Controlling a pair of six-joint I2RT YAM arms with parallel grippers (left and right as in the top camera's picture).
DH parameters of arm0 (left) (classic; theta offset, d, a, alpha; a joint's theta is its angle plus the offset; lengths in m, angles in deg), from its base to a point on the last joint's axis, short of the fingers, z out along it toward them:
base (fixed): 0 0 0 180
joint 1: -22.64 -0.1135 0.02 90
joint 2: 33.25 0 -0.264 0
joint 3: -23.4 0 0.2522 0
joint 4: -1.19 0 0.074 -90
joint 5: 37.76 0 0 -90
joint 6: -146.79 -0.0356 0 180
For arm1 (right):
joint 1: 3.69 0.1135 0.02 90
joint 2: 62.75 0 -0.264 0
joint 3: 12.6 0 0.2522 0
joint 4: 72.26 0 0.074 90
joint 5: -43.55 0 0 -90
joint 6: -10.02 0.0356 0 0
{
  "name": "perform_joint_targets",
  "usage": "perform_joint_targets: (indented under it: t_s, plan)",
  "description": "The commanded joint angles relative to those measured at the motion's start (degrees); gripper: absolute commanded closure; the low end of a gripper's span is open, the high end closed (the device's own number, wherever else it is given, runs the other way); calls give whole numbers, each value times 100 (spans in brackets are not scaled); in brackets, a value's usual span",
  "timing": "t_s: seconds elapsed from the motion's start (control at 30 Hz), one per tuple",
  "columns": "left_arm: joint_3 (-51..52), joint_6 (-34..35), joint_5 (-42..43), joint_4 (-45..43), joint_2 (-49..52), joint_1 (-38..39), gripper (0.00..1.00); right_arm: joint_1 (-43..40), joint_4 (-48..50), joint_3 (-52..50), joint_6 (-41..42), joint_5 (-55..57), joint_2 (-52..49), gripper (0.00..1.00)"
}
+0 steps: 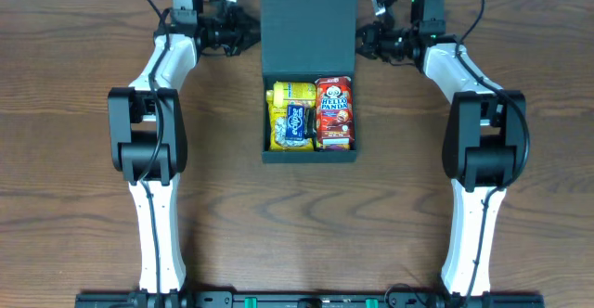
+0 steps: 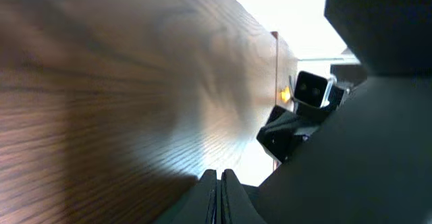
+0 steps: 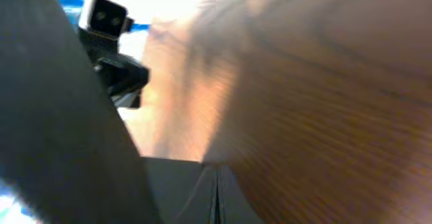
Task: Pack container
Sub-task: 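Swing the lid forward with both grippers to close the box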
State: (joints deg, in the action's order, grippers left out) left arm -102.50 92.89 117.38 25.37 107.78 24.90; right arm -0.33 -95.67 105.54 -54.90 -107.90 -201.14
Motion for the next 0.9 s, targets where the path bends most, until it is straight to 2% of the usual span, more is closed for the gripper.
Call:
perform_joint_targets:
  t_s: [0.0, 0.3, 0.43, 0.57, 0.77, 0.87]
  plan:
    - [-166, -433, 376, 4, -205, 22, 94, -101, 280, 9, -116, -1121, -74, 98]
    - [-166, -811, 551, 44, -719, 22, 94, -221, 387, 9, -140, -2194, -74, 98]
    - [-166, -1102, 651, 396, -898, 24, 94, -221, 363, 9, -136, -2610, -74, 98]
    - [-166, -1722, 640, 1257, -1084, 39, 94, -221, 339, 9, 210, -2754, -74, 98]
    - [-166, -2771, 216, 3082, -1287, 39, 94, -219, 271, 9, 1652, -2780, -74, 98]
    - [-166, -3209, 114, 3685, -1357, 39, 94, -205, 129, 9, 1939, -2780, -74, 98]
